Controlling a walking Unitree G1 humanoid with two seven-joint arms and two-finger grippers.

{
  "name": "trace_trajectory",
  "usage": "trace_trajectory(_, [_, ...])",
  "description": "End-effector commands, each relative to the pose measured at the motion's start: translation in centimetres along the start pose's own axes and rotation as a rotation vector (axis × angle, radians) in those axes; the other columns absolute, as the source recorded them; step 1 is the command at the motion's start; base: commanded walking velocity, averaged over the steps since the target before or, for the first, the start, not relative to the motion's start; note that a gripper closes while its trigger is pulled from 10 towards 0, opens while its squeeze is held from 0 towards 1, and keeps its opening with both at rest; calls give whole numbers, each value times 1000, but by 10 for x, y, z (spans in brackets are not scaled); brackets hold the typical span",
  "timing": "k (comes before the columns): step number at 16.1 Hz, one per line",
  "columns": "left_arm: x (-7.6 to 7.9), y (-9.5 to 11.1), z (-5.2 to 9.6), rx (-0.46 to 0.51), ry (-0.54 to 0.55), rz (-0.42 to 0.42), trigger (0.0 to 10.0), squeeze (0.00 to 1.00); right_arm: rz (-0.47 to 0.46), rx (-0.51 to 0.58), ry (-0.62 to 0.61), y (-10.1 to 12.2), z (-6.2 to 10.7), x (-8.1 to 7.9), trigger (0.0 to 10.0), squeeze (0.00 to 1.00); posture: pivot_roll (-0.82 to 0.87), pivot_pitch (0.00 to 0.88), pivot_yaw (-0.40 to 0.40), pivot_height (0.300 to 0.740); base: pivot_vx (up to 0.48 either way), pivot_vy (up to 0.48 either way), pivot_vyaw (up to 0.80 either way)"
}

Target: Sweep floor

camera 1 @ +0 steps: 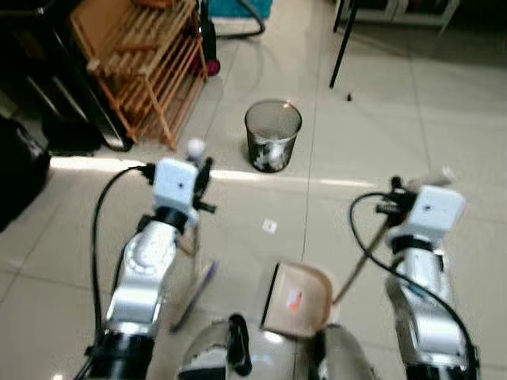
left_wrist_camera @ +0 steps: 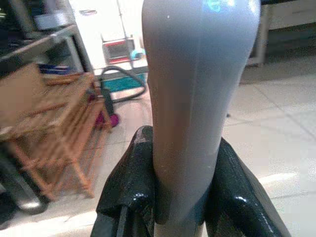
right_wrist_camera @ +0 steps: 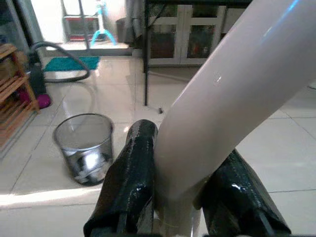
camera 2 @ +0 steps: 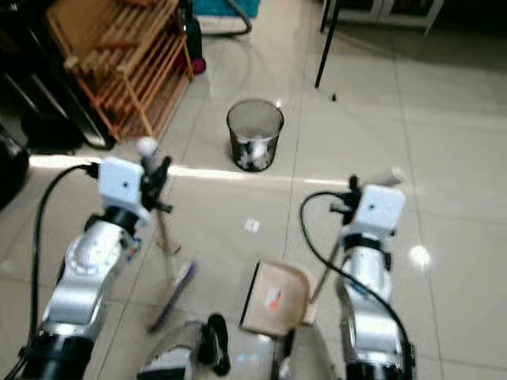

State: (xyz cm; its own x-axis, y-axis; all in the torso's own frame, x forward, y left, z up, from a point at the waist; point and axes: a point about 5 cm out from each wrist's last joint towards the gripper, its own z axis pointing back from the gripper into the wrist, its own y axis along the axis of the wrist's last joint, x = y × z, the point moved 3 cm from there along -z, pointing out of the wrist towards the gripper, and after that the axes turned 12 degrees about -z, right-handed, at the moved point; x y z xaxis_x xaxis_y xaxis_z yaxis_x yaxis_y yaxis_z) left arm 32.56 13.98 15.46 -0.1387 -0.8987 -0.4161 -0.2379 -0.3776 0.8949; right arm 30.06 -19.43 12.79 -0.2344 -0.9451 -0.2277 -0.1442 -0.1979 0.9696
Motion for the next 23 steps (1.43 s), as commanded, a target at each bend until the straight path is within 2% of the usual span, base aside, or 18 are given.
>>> trace_trajectory(1, [-8,9,1,35,33,-33,10000,0,-11,29,0,9,-2,-1,10000,0,19,173,52,740,0,368,0])
trace_trajectory(5, [-26,28,-11,95,86,-31,10000,0,-47,52,26,15,-10,-14,10000,0,24,146,62,740,0,412,0])
trace_trajectory(7, [-29,32,-16,110,97,-30,10000,0,-57,52,33,15,-13,-18,10000,0,27,135,63,740,0,422,0])
trace_trajectory(14, [-33,28,-16,103,104,-40,10000,0,-65,69,49,17,-19,-27,10000,0,32,114,60,740,0,428,0])
trace_trajectory(16, [-32,24,-15,93,103,-42,10000,0,-57,75,38,16,-20,-25,10000,0,32,110,56,740,0,431,0])
trace_trajectory(18, [-28,15,-13,53,107,-6,10000,0,-39,53,37,12,-21,-24,10000,0,31,103,52,740,0,431,0])
trace_trajectory(21, [-18,8,-11,4,106,40,10000,0,-7,23,57,7,-22,-27,10000,0,26,95,46,740,0,0,0])
trace_trajectory(23, [-14,15,-11,40,94,37,10000,0,-9,8,65,4,-23,-29,10000,0,31,92,39,740,0,0,0])
